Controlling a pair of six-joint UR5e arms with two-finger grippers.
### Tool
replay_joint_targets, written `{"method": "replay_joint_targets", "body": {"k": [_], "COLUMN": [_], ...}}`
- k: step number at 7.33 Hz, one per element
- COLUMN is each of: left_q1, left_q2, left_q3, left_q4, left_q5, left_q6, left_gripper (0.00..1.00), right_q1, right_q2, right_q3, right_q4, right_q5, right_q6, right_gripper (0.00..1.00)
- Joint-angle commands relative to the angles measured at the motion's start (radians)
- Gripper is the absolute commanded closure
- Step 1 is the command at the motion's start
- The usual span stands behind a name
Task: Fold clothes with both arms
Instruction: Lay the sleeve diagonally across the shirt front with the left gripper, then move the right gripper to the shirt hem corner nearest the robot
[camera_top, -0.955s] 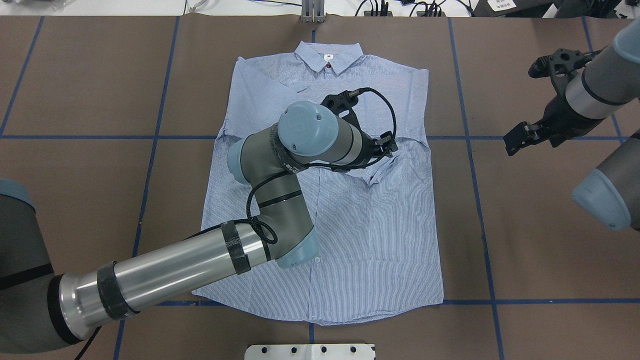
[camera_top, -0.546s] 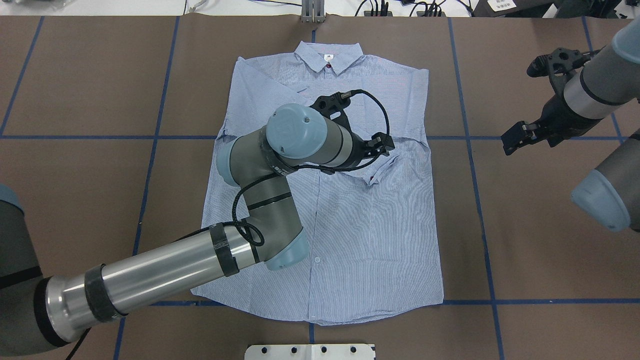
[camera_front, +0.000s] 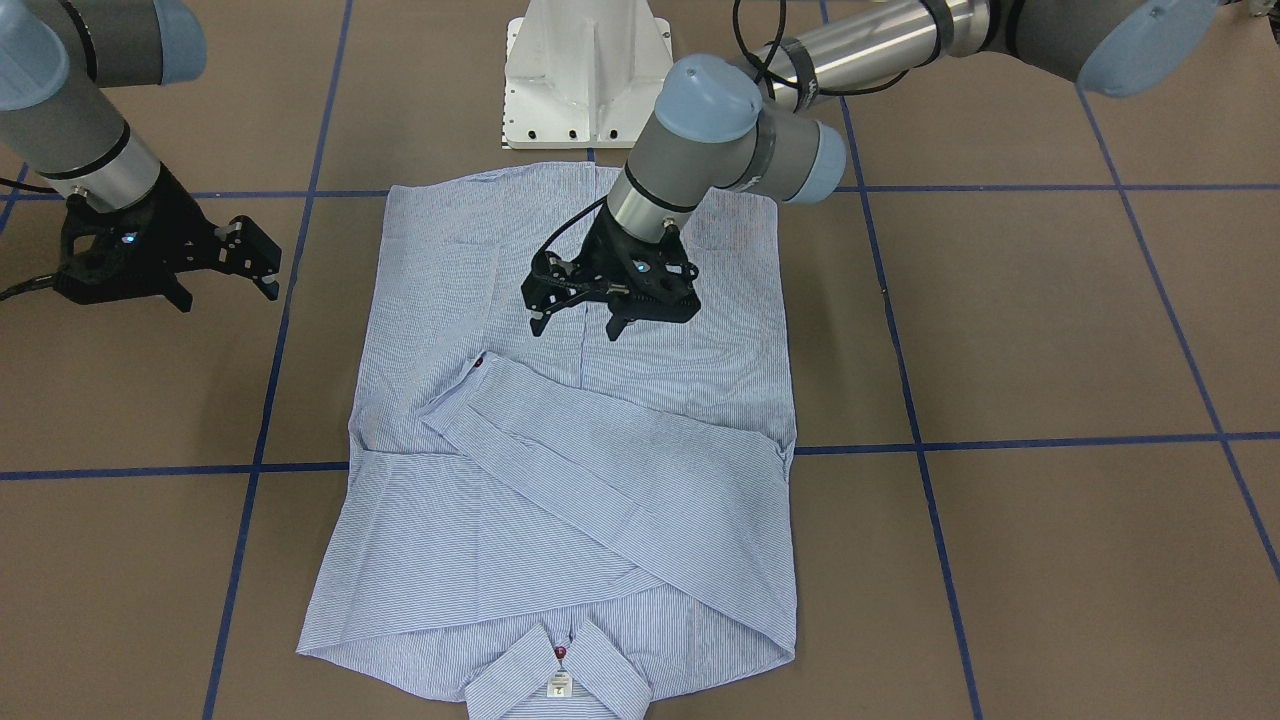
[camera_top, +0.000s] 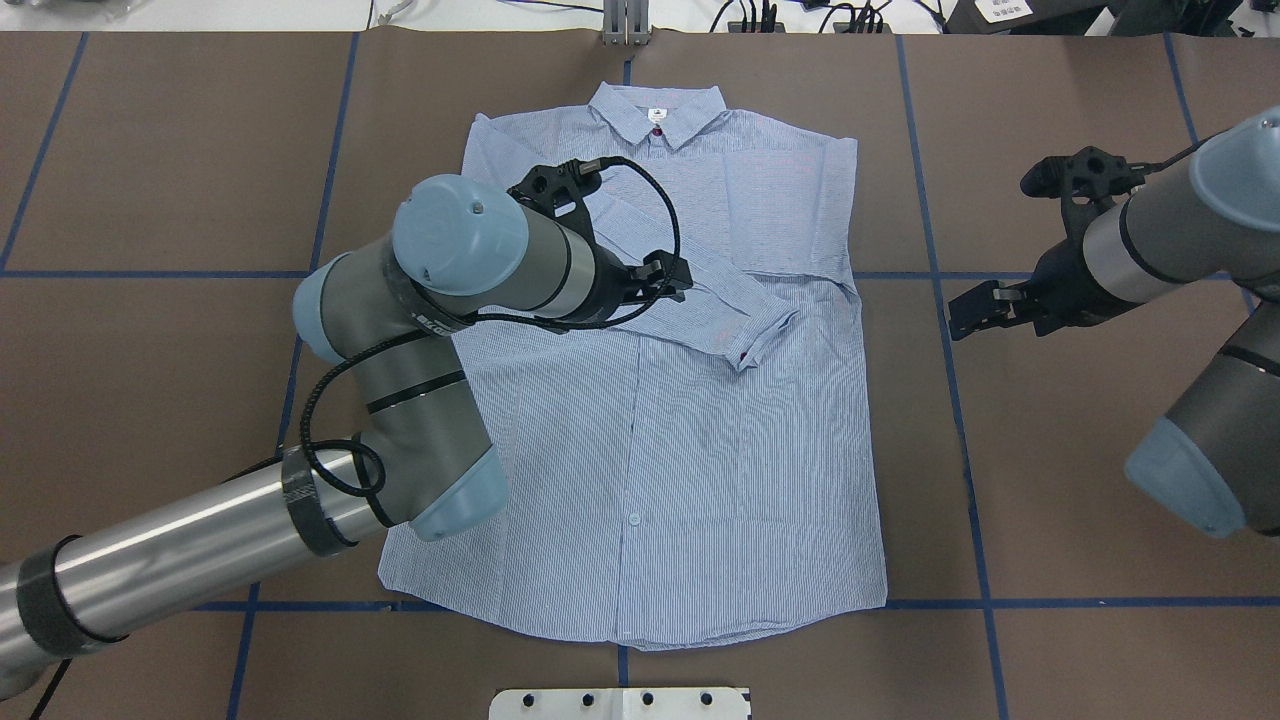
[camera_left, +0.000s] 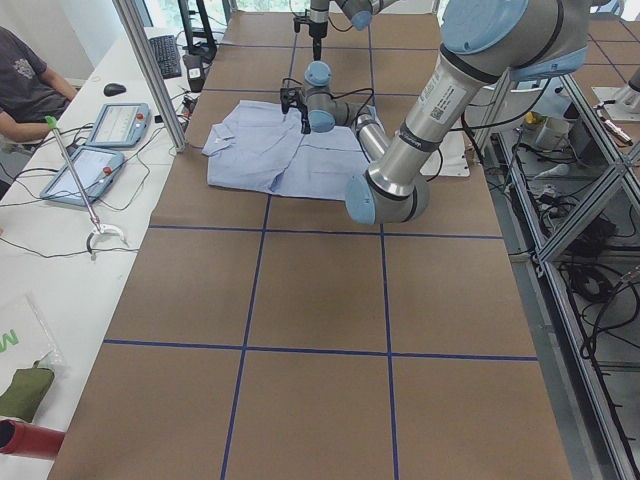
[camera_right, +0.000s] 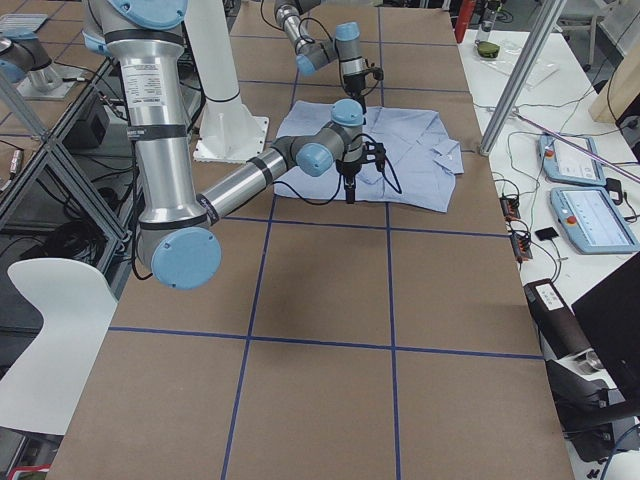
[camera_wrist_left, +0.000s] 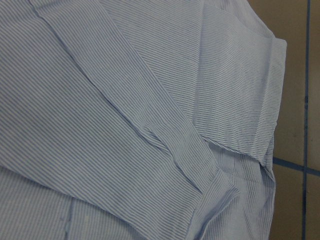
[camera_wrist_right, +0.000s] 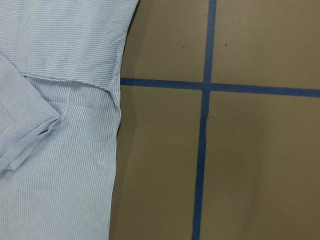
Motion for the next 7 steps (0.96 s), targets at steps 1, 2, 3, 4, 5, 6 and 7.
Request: {"method": "replay_joint_targets", "body": {"k": [1,2,3,4,5,6,7], "left_q1": [-0.019,-0.019,-0.019,-0.019,-0.026,-0.028,-0.028], "left_q2": [0.097,0.099,0.101,0.107,0.114,0.113,0.114], "left_q3": [-0.188,-0.195,-0.198,-0.201,-0.225,-0.266,-0.286], "left_q4": [0.124,0.124,0.126,0.126,0.139,0.211,0.240], "left_q5": [-0.007,-0.007,-0.005,-0.004,-0.004,-0.002,-0.001], "left_q6": [0.067,0.067,0.067,0.067,0.067,0.070,0.071], "left_gripper": [0.01,0.01,0.01,0.01,0.01,0.01,0.01], "right_q1": [-0.168,-0.204,-0.254,-0.335,-0.432,-0.506,-0.548], "right_q2": [-0.049,-0.061,-0.081,-0.112,-0.115,-0.115,-0.115], "right_q3": [0.065,0.073,0.086,0.116,0.128,0.129,0.124], "right_q4": [0.057,0.059,0.059,0.060,0.063,0.063,0.063], "right_q5": [-0.130,-0.135,-0.146,-0.193,-0.271,-0.325,-0.338], "right_q6": [0.196,0.258,0.276,0.343,0.414,0.486,0.494], "right_gripper": [0.00,0.00,0.00,0.00,0.00,0.00,0.00]}}
